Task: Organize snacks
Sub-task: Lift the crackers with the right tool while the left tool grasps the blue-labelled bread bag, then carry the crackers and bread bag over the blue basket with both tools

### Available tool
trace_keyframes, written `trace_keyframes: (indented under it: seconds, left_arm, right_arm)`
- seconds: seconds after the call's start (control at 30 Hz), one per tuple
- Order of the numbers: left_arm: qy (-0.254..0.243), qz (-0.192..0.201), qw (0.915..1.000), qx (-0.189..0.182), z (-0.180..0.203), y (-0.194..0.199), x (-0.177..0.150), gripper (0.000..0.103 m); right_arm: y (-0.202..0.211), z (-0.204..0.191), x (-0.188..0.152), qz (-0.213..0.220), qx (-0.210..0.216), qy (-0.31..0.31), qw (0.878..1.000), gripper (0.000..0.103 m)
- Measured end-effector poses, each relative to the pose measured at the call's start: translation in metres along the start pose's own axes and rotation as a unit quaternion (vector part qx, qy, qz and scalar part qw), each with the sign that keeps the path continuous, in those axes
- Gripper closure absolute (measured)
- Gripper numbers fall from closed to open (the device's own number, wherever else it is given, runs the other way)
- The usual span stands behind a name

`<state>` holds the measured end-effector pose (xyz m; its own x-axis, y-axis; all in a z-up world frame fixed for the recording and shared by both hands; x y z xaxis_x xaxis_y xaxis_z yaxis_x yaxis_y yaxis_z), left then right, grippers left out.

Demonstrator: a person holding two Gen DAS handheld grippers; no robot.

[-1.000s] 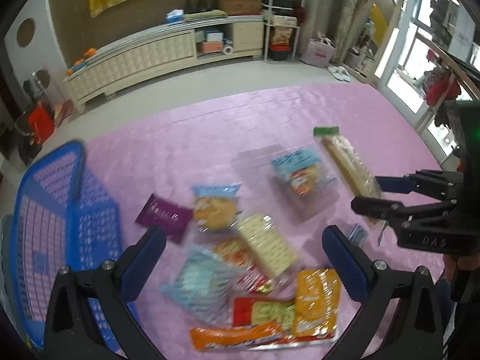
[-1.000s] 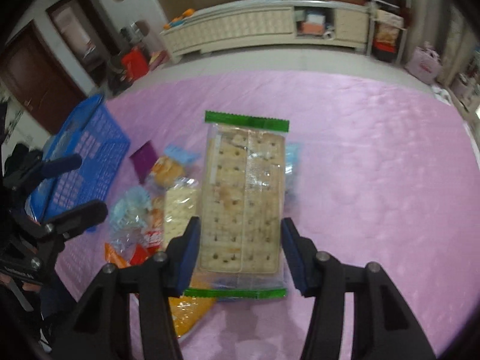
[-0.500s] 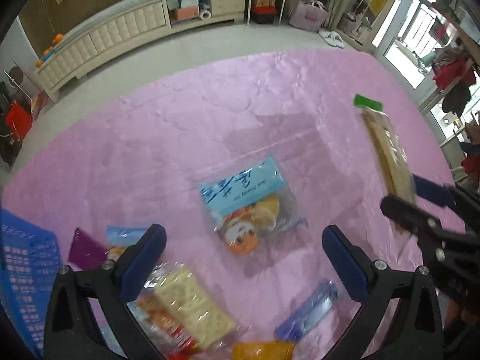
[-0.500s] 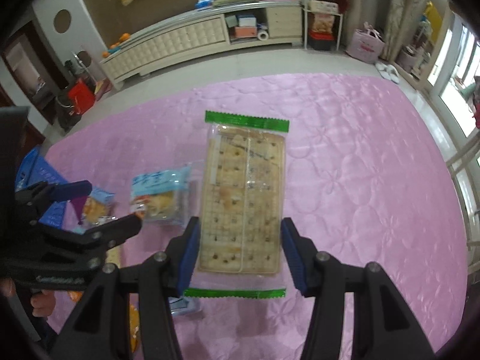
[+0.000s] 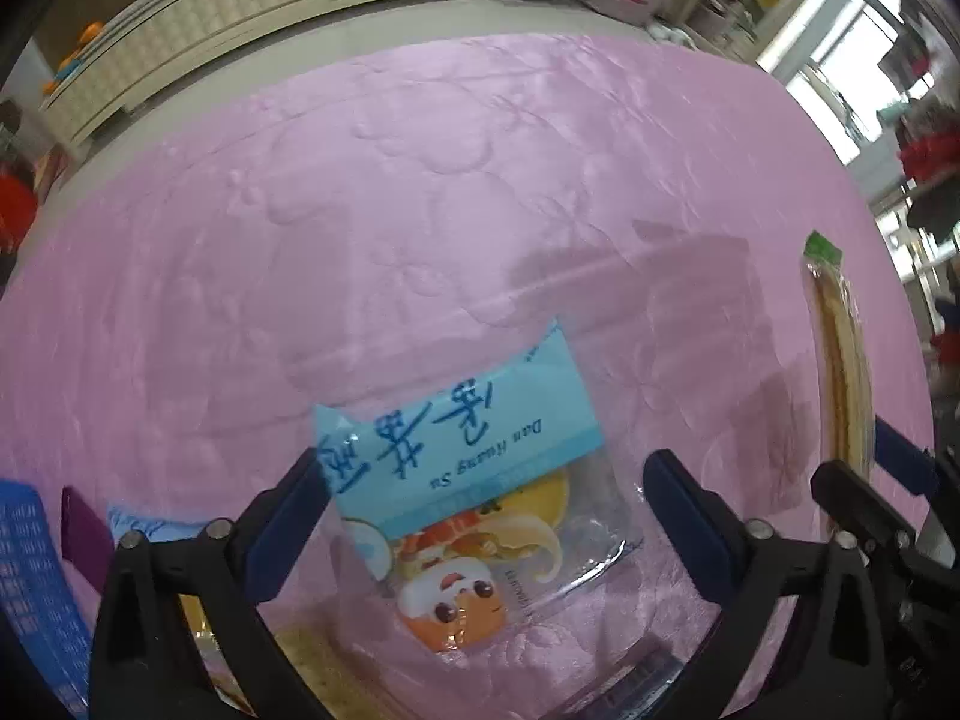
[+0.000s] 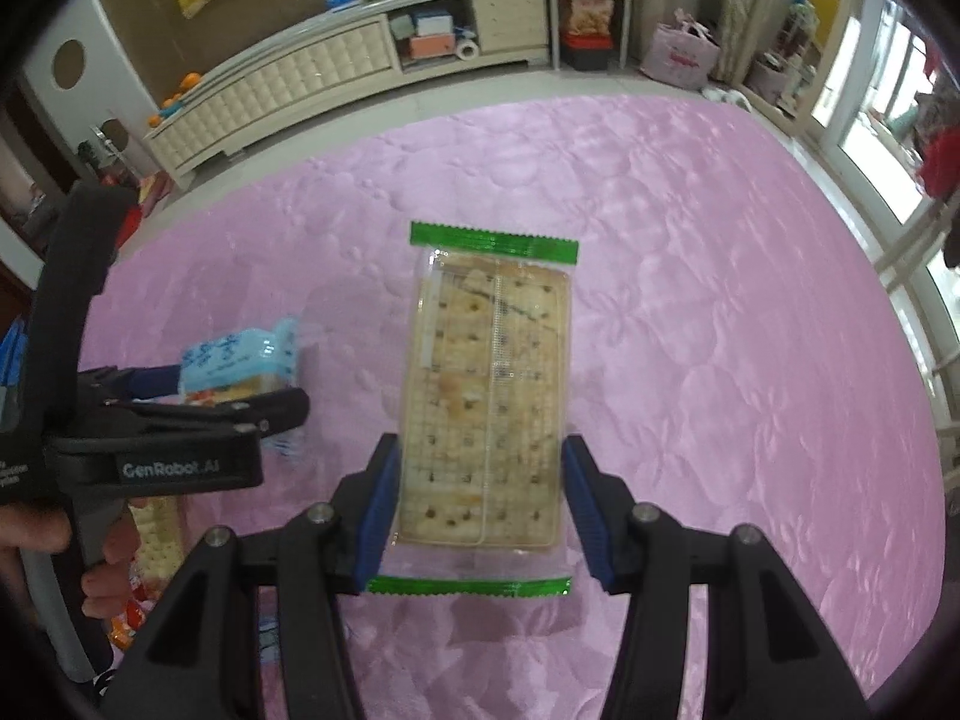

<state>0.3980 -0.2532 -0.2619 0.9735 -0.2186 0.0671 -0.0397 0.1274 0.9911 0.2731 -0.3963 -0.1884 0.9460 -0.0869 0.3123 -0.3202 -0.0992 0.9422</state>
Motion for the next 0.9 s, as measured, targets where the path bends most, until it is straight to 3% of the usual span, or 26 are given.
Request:
trace_keyframes:
  seconds: [0.2, 0.53, 0.9]
  left_arm:
    - [-0.018, 0.003, 0.9998, 0.008, 0.003, 0.005, -0.01, 0.03]
    - [-0.029, 0.054, 0.9979, -0.018, -0.011, 0.071, -0.088, 0.031]
    - [-0.04, 0.116, 0.9924, 0.002, -0.054, 0.132, -0.171, 0.031]
  right_arm:
    - [0.002, 0.006, -0.018, -0.003, 0.007, -0.052, 0.999, 0.045]
    - [0.04, -0.028, -0.052, 0.024, 0.033, -0.054, 0.998, 0.045]
    - [0.084, -0.088, -0.088, 0.059, 0.042, -0.017, 0.997, 0.045]
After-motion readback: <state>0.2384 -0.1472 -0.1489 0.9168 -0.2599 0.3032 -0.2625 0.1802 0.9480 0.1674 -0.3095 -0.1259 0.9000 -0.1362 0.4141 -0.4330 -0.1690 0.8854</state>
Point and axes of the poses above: each gripper's, at about its wrist camera, not at the fingertips, and y roughly against the way its jaws point, z to its right, x to its top, the point moved 5 cm from there along -y, roughly the way its jaws point, and after that the axes turned 10 degrees about -z, right-handed, at the moved point
